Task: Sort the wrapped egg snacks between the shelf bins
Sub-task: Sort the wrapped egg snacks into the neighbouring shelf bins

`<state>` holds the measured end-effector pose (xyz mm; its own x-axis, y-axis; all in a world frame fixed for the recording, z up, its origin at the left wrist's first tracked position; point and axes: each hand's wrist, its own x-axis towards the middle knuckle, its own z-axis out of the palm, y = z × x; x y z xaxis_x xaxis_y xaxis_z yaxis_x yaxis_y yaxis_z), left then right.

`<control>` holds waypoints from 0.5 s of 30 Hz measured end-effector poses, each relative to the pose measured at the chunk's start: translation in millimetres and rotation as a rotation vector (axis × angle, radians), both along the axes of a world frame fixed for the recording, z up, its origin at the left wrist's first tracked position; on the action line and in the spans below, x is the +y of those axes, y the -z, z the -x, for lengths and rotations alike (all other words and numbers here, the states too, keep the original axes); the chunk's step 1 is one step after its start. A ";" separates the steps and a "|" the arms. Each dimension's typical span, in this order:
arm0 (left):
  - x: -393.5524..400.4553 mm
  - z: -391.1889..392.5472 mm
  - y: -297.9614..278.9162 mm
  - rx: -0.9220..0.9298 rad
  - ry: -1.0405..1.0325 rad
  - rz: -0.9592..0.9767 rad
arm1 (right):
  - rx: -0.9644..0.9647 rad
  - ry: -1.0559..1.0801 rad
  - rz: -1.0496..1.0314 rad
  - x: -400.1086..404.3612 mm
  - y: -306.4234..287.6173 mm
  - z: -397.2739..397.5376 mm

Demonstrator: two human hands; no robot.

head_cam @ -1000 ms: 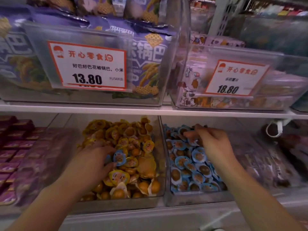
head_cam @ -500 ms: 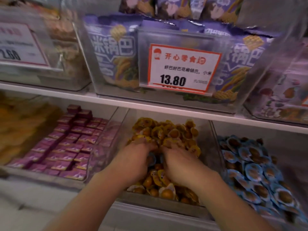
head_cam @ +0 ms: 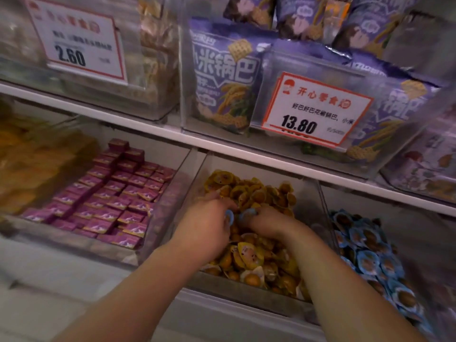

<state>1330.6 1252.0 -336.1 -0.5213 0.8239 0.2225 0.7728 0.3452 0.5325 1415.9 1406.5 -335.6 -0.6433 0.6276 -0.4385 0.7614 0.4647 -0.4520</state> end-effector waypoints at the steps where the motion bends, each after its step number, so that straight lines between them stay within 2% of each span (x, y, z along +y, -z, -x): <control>1: -2.4 -1.5 -1.0 -0.005 -0.011 -0.013 | 0.075 0.090 0.075 0.1 1.1 0.6; 4: -9.9 -5.1 -2.3 -0.028 -0.041 -0.033 | 0.232 0.373 0.359 -3.8 1.3 1.3; 6: -14.9 -7.7 -2.6 -0.061 -0.044 -0.044 | 0.308 0.454 0.515 -8.8 -4.1 0.9; 11: -17.8 -9.2 -3.5 -0.104 -0.068 -0.055 | 0.530 0.482 0.725 -17.3 -20.3 7.0; 15: -15.4 -6.4 -8.0 -0.223 -0.090 -0.188 | 0.591 0.404 0.677 -18.2 -28.7 0.5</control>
